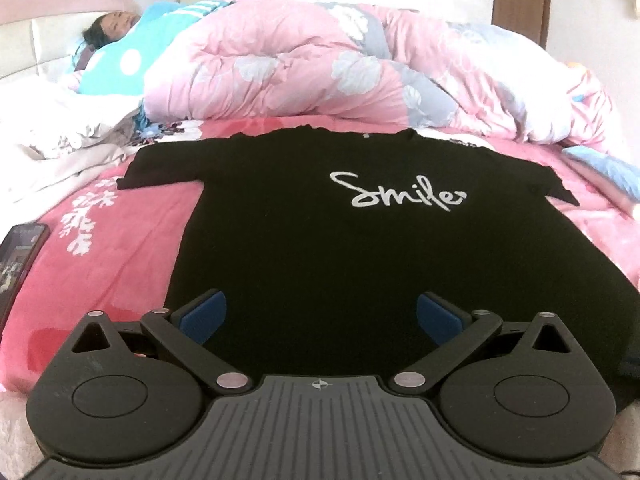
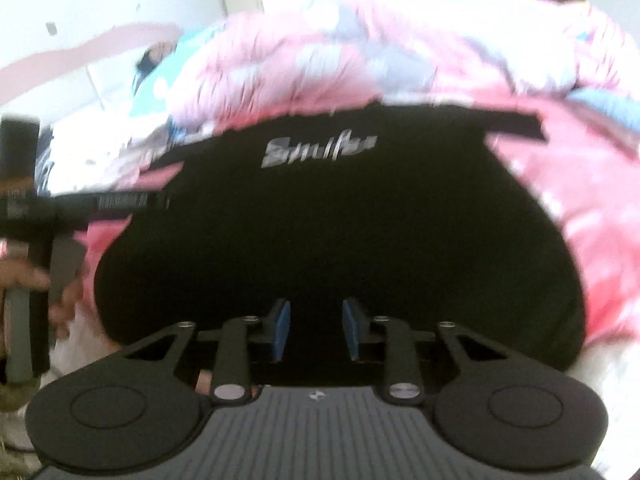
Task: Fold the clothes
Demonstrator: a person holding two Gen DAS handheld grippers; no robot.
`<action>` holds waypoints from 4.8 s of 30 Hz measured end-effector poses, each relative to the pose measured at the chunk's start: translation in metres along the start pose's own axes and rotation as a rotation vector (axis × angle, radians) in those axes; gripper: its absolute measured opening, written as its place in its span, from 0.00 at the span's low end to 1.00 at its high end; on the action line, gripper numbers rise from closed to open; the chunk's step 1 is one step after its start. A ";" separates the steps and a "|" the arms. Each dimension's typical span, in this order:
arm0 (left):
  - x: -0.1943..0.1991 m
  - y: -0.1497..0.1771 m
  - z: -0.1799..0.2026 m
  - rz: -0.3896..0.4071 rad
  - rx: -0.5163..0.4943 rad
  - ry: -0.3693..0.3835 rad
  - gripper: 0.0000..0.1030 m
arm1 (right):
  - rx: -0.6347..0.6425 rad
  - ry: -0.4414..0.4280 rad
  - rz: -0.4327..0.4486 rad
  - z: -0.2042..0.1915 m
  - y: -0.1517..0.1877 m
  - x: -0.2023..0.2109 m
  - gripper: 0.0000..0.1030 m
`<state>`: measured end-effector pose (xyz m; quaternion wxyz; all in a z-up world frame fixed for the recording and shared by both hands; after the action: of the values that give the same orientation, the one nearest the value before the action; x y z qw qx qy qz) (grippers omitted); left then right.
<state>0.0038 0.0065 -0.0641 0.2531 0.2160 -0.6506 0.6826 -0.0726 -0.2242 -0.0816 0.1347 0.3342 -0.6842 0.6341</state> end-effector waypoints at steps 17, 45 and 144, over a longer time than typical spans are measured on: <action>-0.046 -0.016 0.030 -0.099 -0.076 -0.112 1.00 | 0.025 0.189 0.053 0.044 -0.035 -0.062 0.29; -0.087 -0.015 0.017 -0.224 0.020 -0.046 1.00 | -0.007 0.155 -0.033 0.041 -0.046 -0.091 0.75; -0.089 -0.018 -0.003 -0.269 0.018 -0.074 1.00 | 0.157 0.226 0.015 0.009 -0.061 -0.099 0.82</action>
<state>0.0846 0.0045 -0.1057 0.3162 0.3288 -0.6185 0.6399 0.0414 -0.2032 -0.0959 0.1799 0.2650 -0.6153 0.7203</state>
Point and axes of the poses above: each gripper's, at about its wrist camera, not at the fingertips, and x roughly against the way its jaws point, z to its right, y to its underside, the point moved 7 cm from there along -x, roughly the way its jaws point, and after that the axes turned 3 degrees about -z, right-handed, at the moved point
